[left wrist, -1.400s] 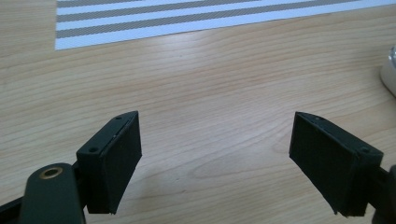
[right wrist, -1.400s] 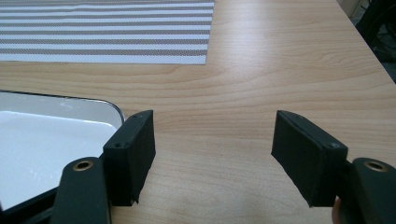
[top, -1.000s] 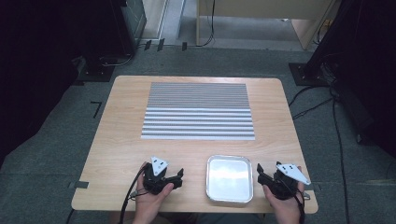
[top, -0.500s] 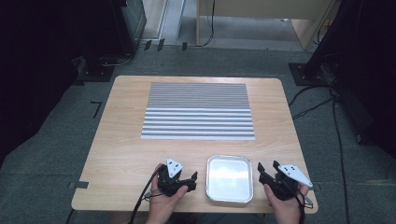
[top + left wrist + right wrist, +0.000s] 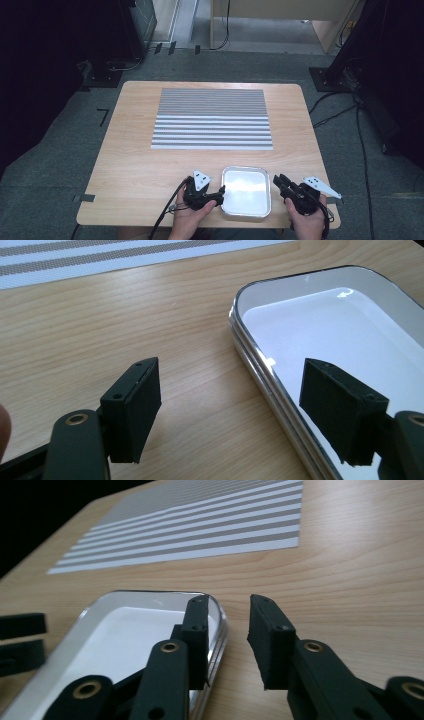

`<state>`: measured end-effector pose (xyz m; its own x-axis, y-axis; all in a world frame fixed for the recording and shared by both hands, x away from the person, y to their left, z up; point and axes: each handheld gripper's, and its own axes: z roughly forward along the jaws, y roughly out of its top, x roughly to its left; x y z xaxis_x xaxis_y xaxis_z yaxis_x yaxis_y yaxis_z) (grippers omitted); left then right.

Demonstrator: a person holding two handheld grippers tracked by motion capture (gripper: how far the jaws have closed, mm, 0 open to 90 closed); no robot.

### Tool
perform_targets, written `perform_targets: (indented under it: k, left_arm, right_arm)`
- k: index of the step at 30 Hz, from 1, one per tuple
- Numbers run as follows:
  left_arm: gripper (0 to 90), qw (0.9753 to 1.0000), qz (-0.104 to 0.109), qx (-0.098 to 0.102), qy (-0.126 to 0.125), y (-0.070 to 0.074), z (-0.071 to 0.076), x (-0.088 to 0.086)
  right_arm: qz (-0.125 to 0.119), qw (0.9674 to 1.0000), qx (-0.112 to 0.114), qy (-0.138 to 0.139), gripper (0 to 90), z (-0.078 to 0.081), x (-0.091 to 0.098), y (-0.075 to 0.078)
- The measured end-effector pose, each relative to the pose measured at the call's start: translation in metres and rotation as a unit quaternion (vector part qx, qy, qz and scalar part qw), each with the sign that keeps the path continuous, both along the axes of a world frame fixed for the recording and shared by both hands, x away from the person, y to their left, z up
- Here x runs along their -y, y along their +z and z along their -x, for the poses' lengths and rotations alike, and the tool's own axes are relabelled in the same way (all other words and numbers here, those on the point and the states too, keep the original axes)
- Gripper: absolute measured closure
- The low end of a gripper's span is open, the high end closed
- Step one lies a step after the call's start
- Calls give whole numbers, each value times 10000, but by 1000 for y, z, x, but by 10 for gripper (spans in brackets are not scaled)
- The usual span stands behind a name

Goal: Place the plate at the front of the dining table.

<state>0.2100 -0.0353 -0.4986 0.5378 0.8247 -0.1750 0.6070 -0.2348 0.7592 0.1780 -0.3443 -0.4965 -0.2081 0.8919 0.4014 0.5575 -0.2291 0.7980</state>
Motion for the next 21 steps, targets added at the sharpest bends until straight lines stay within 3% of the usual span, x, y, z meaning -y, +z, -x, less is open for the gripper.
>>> perform_targets:
  k: [2, 5, 7, 9, 10, 13, 16, 18, 21]
  left_arm:
    - [252, 10000, -47, 50, -31, -1, 2, 4]
    - [269, 10000, -66, 48, -39, -1, 4, 8]
    - [309, 10000, -74, 51, 26, -2, 4, 11]
    - [335, 10000, -54, 19, 27, -2, 4, 11]
    - [353, 10000, -34, -39, 41, -2, 4, 12]
    - [395, 9999, -44, -90, 27, -3, 5, 14]
    - [466, 9999, -65, -92, 39, -4, 5, 14]
    - [585, 10000, -65, -69, 5, -4, 5, 14]
    - [645, 9999, -4, -108, -58, -4, 5, 14]
  right_arm:
    - [-124, 9999, -29, 50, 735, 0, -1, -1]
    - [-3, 9999, -77, 73, 747, -1, -2, -1]
    - [-175, 9997, -106, 151, 747, -2, 0, -1]
    - [-233, 9995, -136, 143, 760, -3, 0, -2]
    - [-109, 9997, -194, 49, 794, -3, 0, -4]
    - [-262, 9989, -387, -47, 808, -3, 0, -4]
    - [-316, 9983, -474, -130, 827, -3, -1, -2]
    - [-305, 9982, -496, -137, 843, -3, -2, -2]
    - [-293, 9978, -592, -32, 883, -2, -4, -2]
